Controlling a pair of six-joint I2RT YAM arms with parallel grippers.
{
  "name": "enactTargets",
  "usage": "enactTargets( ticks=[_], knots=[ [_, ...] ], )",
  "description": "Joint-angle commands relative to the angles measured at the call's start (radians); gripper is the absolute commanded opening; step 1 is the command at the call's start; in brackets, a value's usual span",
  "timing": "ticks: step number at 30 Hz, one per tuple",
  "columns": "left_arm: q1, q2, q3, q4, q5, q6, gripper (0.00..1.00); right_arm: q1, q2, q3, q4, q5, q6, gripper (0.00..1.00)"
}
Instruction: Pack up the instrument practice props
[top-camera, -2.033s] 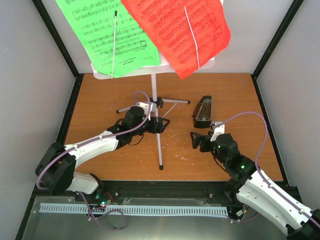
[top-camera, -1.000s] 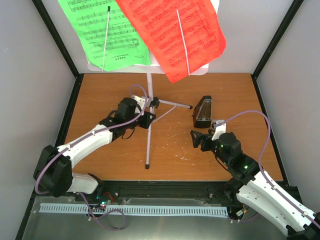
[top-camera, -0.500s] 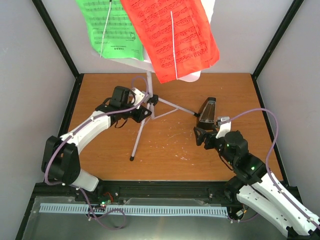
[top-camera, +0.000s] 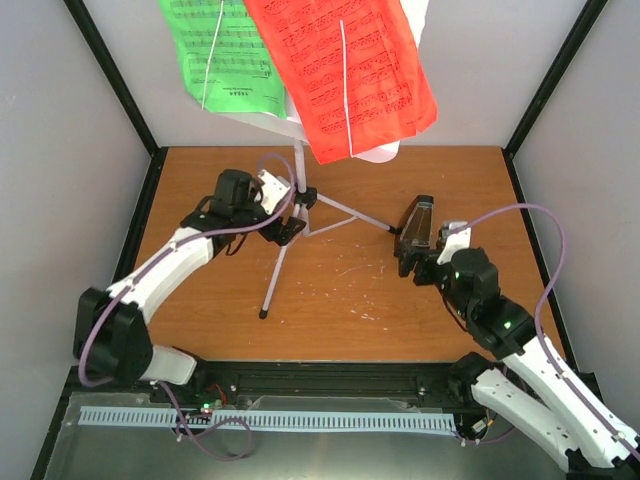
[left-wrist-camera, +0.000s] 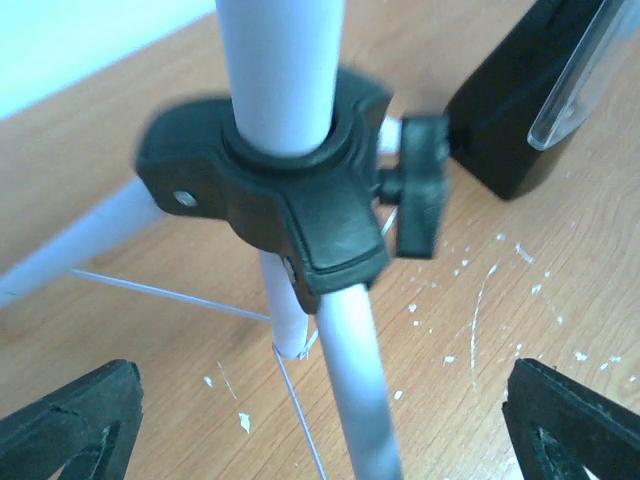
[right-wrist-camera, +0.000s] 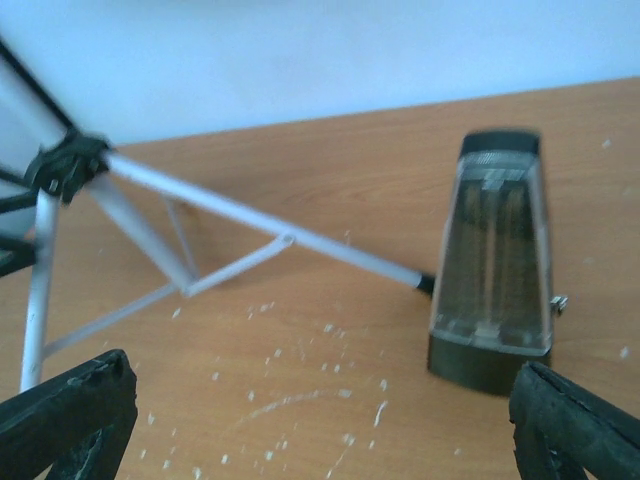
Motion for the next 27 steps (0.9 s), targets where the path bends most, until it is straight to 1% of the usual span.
enactTargets(
  ticks=[1, 5, 8, 11, 15, 19, 21, 24, 26, 27],
  knots=[
    [0.005, -0.187, -0.044, 0.09, -0.017, -0.062, 0.99, -0.123, 0.1, 0.132, -0.014, -0.103, -0.054, 1.0],
    [0.005, -0.35, -0.134, 0.151, 0.011, -0.215, 0.99, -0.32, 0.209, 0.221, -0.013, -0.283, -0.045, 1.0],
    [0.005, -0.483, -0.215, 0.179, 0.027, -0.304, 0.99, -0.418, 0.241, 0.27, 0.005, -0.357, -0.018, 1.0],
    [0.005, -0.565, -0.206, 0.135, 0.017, -0.399, 0.99, -0.484, 0.246, 0.344, 0.019, -0.426, 0.021, 1.0],
    [0.005, -0.624, -0.155, 0.101, 0.062, -0.507, 0.99, -0.499, 0.211, 0.466, 0.037, -0.43, 0.117, 1.0],
    [0.005, -0.603, -0.022, 0.013, 0.102, -0.566, 0.99, -0.499, 0.171, 0.537, 0.169, -0.515, 0.232, 1.0],
    [0.005, -0.582, 0.044, -0.023, 0.111, -0.589, 1.0, -0.499, 0.17, 0.552, 0.267, -0.614, 0.286, 1.0],
    [0.005, -0.576, 0.078, -0.041, 0.1, -0.622, 0.99, -0.499, 0.202, 0.558, 0.434, -0.854, 0.389, 1.0],
    [0.005, -0.596, 0.068, -0.008, 0.13, -0.638, 1.0, -0.499, 0.226, 0.584, 0.479, -0.971, 0.413, 1.0],
    [0.005, -0.607, 0.064, 0.014, 0.146, -0.661, 1.0, -0.499, 0.237, 0.611, 0.457, -0.992, 0.406, 1.0]
  ],
)
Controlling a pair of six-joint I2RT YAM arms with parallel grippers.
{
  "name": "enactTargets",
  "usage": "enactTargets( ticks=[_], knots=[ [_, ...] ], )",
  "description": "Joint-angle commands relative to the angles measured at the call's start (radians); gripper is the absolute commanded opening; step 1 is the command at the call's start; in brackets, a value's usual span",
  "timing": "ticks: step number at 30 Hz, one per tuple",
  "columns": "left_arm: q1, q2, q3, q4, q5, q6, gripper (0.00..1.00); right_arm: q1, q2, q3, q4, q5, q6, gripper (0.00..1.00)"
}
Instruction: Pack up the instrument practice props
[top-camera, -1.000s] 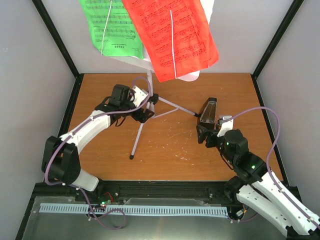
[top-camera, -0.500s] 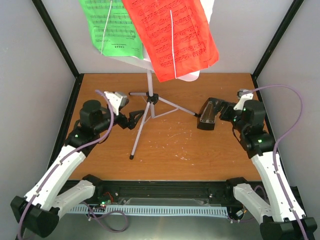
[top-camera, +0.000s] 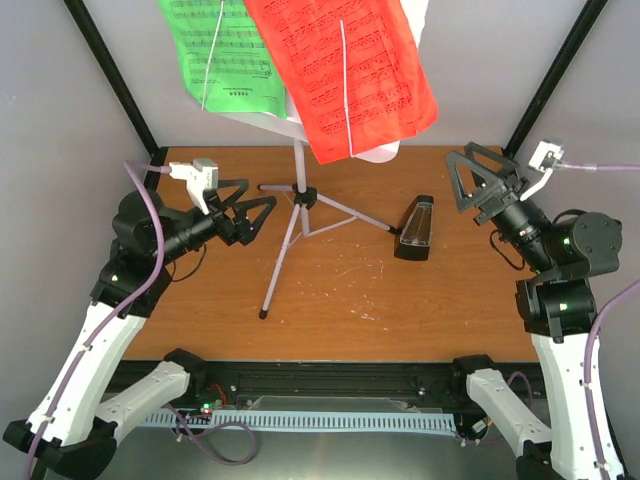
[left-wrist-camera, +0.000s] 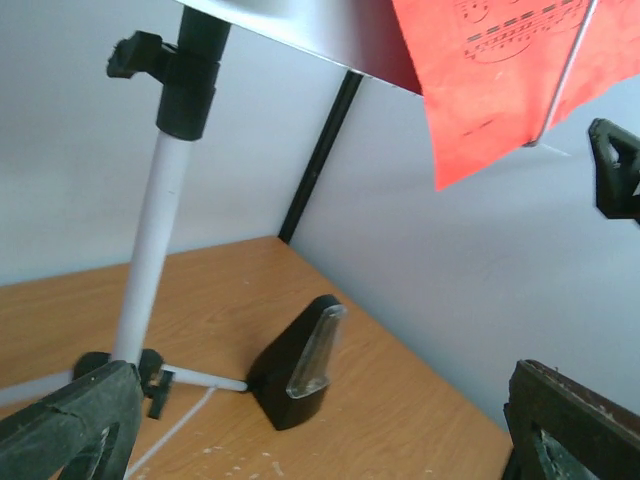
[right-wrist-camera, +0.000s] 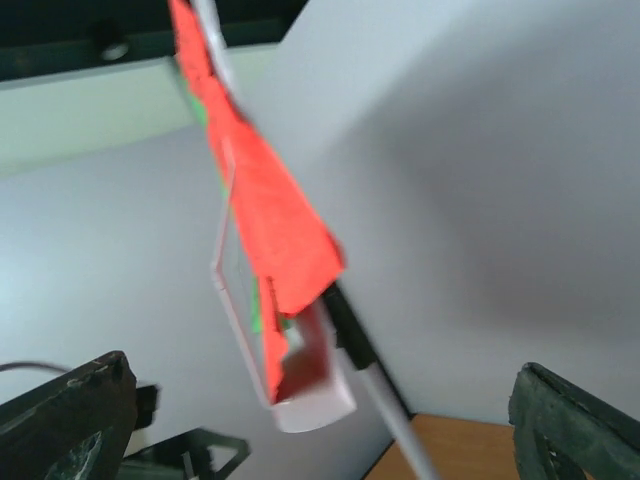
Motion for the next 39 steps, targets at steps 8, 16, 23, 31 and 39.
enactTargets(
  ticks=[8, 16, 23, 31, 39],
  knots=[
    [0.005, -0.009, 0.043, 0.014, 0.147, -0.217, 0.99, -0.004, 0.153, 0.197, -0.07, -0.298, 0.056, 0.96],
    [0.005, 0.005, 0.098, -0.011, 0.192, -0.192, 0.99, -0.003, 0.25, 0.263, -0.023, -0.343, 0.082, 0.84],
    [0.005, -0.009, 0.14, -0.065, 0.135, -0.146, 0.99, 0.019, 0.32, 0.352, -0.017, -0.347, 0.079, 0.72],
    [0.005, 0.024, 0.18, -0.064, 0.207, -0.168, 0.99, 0.043, 0.335, 0.371, 0.024, -0.341, 0.071, 0.53],
    [0.005, 0.048, 0.194, -0.05, 0.228, -0.192, 0.99, 0.106, 0.329, 0.377, 0.027, -0.305, 0.023, 0.42]
  ],
)
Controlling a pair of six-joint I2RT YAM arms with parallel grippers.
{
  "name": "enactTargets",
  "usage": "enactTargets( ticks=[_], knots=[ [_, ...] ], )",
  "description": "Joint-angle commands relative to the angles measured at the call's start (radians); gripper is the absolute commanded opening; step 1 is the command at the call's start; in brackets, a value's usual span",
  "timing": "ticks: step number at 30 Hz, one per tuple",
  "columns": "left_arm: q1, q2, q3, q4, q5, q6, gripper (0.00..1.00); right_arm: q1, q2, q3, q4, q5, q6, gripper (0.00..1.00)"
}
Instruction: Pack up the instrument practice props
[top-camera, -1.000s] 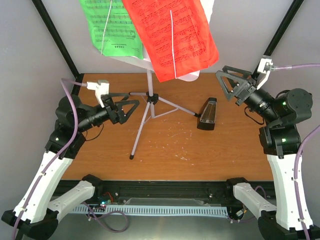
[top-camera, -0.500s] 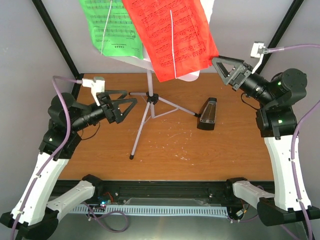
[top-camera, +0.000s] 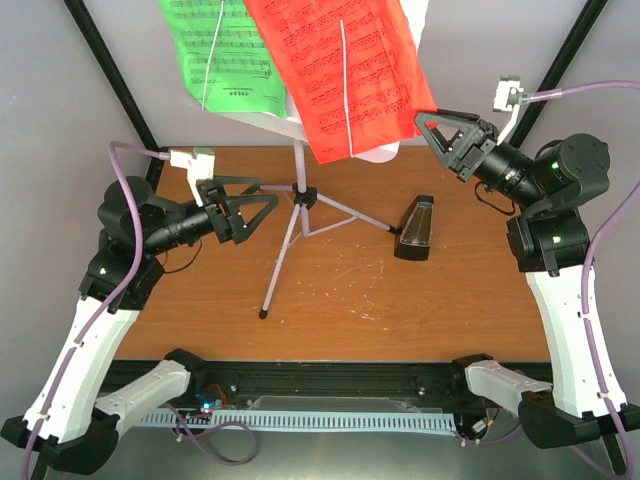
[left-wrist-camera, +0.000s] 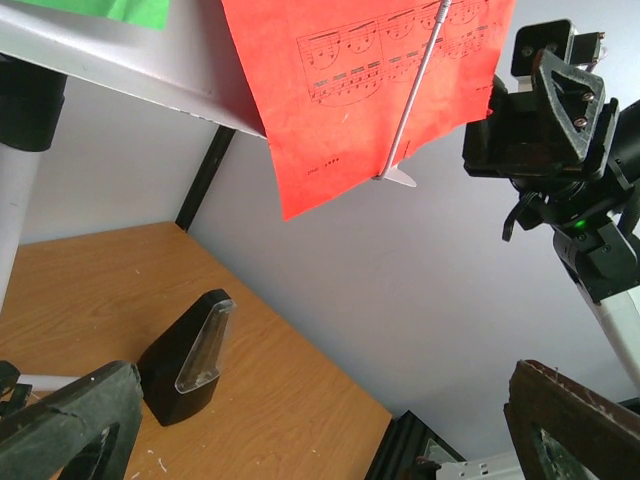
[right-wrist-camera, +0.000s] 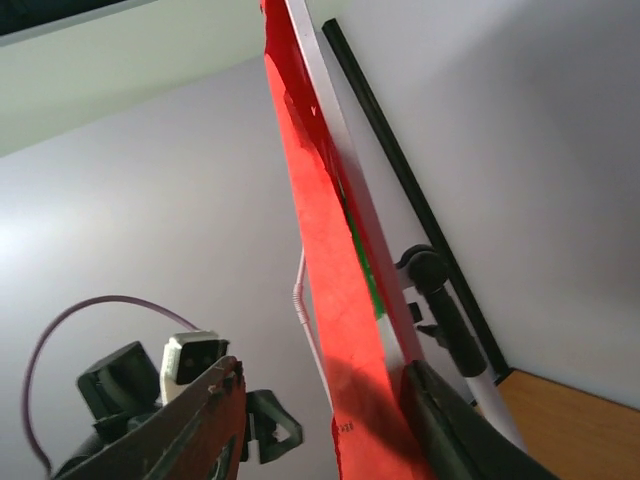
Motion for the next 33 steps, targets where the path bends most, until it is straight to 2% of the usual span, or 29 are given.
enactTargets(
  ticks=[1, 4, 8, 14, 22, 26, 30, 33],
  knots=[
    [0.005, 0.014, 0.048, 0.012, 0.028, -0.033, 0.99, 0.029, -0.012, 0.019, 0.034, 0.013, -0.027, 0.41],
    [0.005, 0.042, 0.08, 0.014, -0.042, -0.057, 0.99, 0.064, 0.003, 0.033, 0.035, 0.026, -0.04, 0.37],
    [-0.004, 0.091, 0.164, 0.012, -0.132, -0.044, 0.92, 0.11, 0.03, 0.075, -0.018, 0.083, -0.103, 0.34],
    [-0.152, 0.198, 0.315, 0.053, -0.225, -0.006, 0.89, 0.185, 0.066, 0.14, -0.091, 0.184, -0.183, 0.34],
    [-0.22, 0.357, 0.495, 0.158, -0.205, -0.029, 0.86, 0.244, 0.084, 0.15, -0.134, 0.303, -0.245, 0.3],
    [-0.234, 0.441, 0.574, 0.184, -0.169, -0.052, 0.8, 0.25, 0.087, 0.149, -0.142, 0.346, -0.26, 0.18],
    [-0.256, 0.488, 0.622, 0.2, -0.185, -0.051, 0.62, 0.254, 0.085, 0.15, -0.163, 0.38, -0.286, 0.05],
    [-0.268, 0.512, 0.639, 0.208, -0.195, -0.047, 0.61, 0.256, 0.078, 0.135, -0.158, 0.395, -0.3, 0.03]
  ],
)
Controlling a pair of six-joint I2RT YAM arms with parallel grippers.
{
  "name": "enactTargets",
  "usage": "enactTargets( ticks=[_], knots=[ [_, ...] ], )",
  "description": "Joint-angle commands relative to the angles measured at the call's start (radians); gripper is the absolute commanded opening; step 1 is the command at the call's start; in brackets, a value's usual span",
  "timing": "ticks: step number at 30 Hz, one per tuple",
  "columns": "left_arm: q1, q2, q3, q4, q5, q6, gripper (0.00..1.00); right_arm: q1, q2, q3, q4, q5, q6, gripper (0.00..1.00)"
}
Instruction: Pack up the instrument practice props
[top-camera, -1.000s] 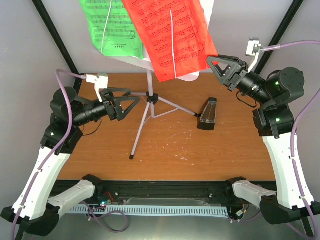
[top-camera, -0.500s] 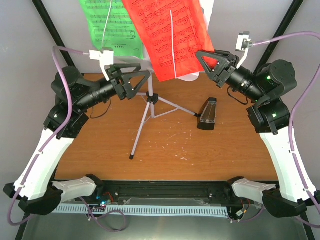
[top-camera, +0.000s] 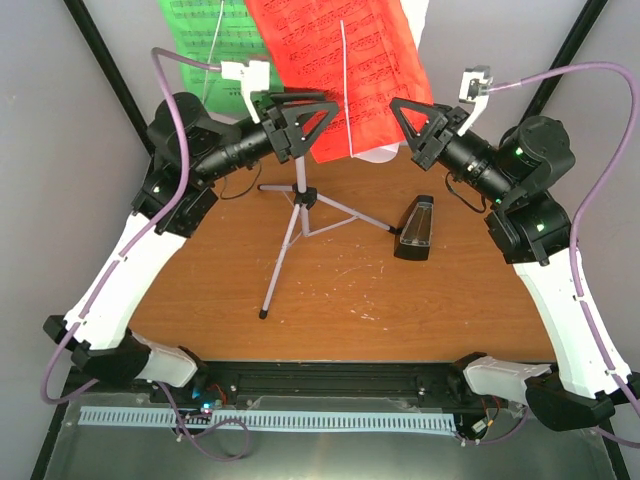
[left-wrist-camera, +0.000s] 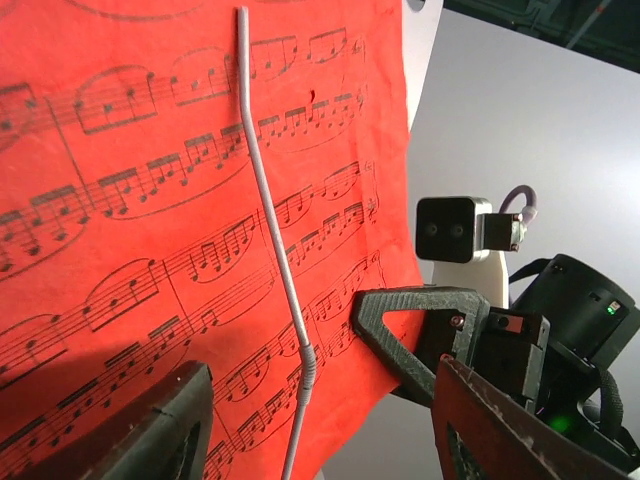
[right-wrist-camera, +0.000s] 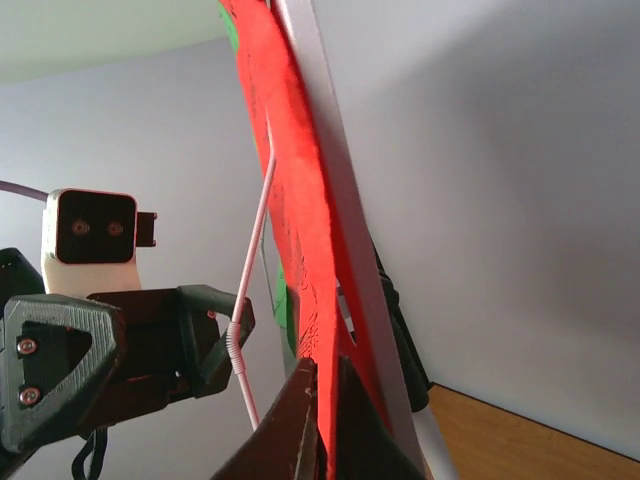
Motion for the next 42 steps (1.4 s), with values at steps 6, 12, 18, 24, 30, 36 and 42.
enactTargets(
  ticks=[6, 12, 18, 24, 30, 36, 42],
  knots=[
    [-0.022, 0.061, 0.112, 0.032, -0.014, 0.004, 0.6, 0.012, -0.005, 0.005, 0.011, 0.03, -0.025, 0.03],
    [-0.022, 0.112, 0.167, 0.025, 0.013, -0.004, 0.5, 0.013, -0.01, 0.007, 0.009, 0.039, -0.032, 0.03],
    [-0.022, 0.123, 0.169, 0.027, -0.012, -0.003, 0.46, 0.012, -0.015, 0.014, -0.006, 0.048, -0.046, 0.03],
    [-0.022, 0.139, 0.174, 0.05, 0.038, -0.028, 0.25, 0.012, -0.003, 0.03, -0.014, 0.04, -0.049, 0.03],
    [-0.022, 0.15, 0.174, 0.087, 0.056, -0.042, 0.18, 0.012, 0.0, 0.057, -0.044, 0.053, -0.069, 0.03],
    [-0.022, 0.14, 0.161, 0.093, 0.052, -0.031, 0.0, 0.013, -0.004, 0.058, -0.053, 0.06, -0.072, 0.03],
    [-0.022, 0.119, 0.128, 0.112, 0.033, -0.022, 0.0, 0.013, -0.041, 0.021, -0.045, 0.134, -0.064, 0.03]
  ],
)
